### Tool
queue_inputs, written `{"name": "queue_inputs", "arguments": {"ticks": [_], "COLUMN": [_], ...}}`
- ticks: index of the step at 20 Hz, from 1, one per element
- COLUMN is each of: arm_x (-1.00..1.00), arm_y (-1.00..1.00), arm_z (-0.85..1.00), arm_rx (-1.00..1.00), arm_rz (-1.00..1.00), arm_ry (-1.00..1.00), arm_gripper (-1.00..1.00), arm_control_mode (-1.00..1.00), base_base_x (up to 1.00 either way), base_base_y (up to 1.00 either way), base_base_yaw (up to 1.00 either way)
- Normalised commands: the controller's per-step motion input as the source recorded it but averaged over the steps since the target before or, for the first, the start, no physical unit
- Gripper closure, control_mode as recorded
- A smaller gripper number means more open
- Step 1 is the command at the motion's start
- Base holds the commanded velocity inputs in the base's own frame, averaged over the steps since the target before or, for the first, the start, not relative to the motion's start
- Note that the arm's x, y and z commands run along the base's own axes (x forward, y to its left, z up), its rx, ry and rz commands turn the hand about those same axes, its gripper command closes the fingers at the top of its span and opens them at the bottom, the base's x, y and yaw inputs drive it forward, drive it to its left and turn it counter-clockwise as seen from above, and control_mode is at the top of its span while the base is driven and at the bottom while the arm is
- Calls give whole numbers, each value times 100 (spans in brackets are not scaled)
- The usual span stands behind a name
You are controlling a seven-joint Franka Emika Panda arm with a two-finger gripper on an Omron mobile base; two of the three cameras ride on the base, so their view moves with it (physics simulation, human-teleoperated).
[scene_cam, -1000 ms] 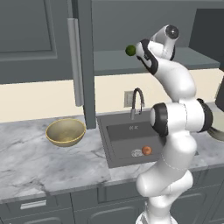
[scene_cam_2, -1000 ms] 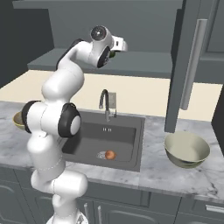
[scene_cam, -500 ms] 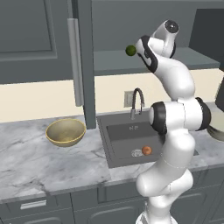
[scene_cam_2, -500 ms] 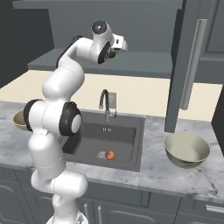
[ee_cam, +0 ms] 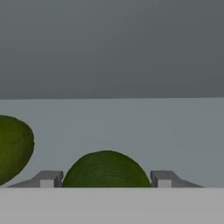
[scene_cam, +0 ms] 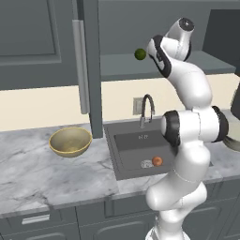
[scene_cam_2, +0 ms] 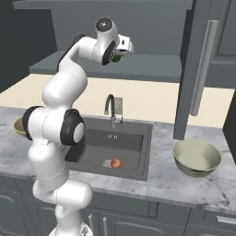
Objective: Pick the limes from the cabinet and place them in one bowl. Pick the onion from the sink and place it in the other bowl.
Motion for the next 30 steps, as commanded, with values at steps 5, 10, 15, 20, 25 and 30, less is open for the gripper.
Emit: {"name": "queue_inputs", "arguments": {"ticks": [5, 10, 15, 20, 25, 30], "arm_x": [-39, -41, -43, -44, -46, -46], "arm_y": [0, 0, 0, 0, -6, -9], "arm_z": [-26, -16, -6, -1, 0, 0], "arm_rx": [0, 0, 0, 2, 0, 0], "arm_rz": [0, 0, 0, 0, -1, -4], "arm_ry": [-2, -7, -8, -3, -1, 0], "arm_gripper": [100, 100, 100, 100, 100, 100], "arm_control_mode": [-100, -100, -100, -100, -100, -100], "base_base_x": [0, 0, 0, 0, 0, 0], "base_base_y": [0, 0, 0, 0, 0, 0], "base_base_yaw": [0, 0, 0, 0, 0, 0]}}
